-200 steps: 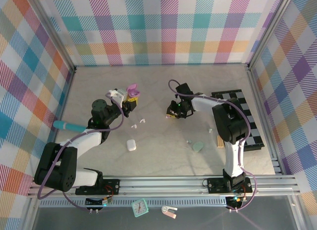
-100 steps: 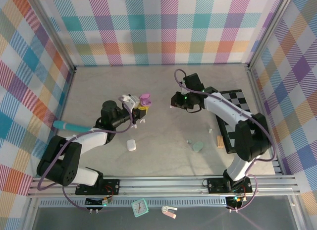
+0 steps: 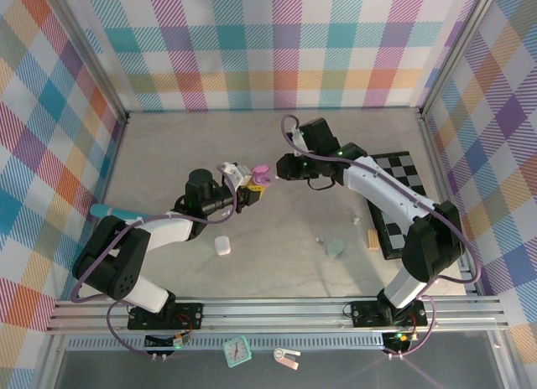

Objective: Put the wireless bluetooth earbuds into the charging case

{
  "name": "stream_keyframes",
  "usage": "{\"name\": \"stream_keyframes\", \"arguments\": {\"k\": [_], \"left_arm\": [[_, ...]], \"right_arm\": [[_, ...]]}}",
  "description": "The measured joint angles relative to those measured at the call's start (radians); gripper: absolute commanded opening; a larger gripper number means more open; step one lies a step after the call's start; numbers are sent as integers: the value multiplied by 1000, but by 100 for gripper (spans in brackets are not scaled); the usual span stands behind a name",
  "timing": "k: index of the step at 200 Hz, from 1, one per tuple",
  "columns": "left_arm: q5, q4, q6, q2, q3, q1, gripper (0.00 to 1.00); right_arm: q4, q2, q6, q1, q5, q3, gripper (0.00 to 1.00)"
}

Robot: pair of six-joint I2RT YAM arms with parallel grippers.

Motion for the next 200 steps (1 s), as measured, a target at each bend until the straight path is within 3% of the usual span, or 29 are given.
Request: {"name": "stream_keyframes", "arguments": {"k": [200], "left_arm": [[11, -1, -15, 2, 22, -23, 32]], "right_arm": [[-29, 46, -69, 37, 68, 36, 21]]}}
